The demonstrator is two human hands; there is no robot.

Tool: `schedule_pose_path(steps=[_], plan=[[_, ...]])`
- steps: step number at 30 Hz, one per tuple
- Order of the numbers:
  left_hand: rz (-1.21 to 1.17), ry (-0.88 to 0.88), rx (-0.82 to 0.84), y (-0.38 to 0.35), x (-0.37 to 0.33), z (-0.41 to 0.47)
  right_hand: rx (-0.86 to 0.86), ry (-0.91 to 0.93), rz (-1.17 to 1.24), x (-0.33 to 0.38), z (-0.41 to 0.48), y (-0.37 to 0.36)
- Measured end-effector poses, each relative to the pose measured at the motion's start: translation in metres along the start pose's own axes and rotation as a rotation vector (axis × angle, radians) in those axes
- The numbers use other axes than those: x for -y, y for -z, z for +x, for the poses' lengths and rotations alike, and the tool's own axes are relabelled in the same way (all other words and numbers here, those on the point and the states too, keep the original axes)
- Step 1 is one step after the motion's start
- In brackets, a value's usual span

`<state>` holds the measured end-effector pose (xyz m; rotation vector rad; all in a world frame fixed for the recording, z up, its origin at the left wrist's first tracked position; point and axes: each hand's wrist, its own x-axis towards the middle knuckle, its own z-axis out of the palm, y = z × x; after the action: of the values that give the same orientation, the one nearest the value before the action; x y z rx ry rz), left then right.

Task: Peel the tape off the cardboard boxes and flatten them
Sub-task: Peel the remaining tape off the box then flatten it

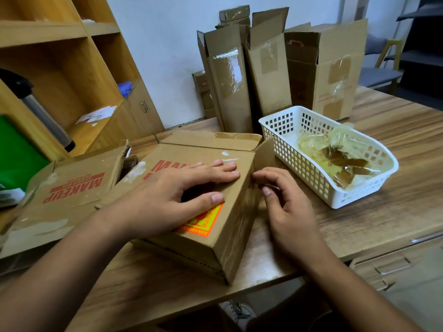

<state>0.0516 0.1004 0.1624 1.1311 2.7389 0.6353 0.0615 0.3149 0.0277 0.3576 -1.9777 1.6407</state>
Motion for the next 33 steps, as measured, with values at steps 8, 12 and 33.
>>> schedule_pose_path(steps=[8, 12, 33], plan=[[-0.007, 0.001, -0.019, -0.001, 0.001, 0.0, -0.018, 0.008, -0.025, 0.001, -0.003, 0.003], [-0.034, 0.011, -0.036, -0.001, -0.001, 0.0, -0.045, -0.105, 0.036, 0.0, -0.003, 0.003], [-0.031, 0.002, -0.054, -0.002, 0.003, 0.0, -0.037, -0.15, 0.211, 0.011, -0.005, 0.004]])
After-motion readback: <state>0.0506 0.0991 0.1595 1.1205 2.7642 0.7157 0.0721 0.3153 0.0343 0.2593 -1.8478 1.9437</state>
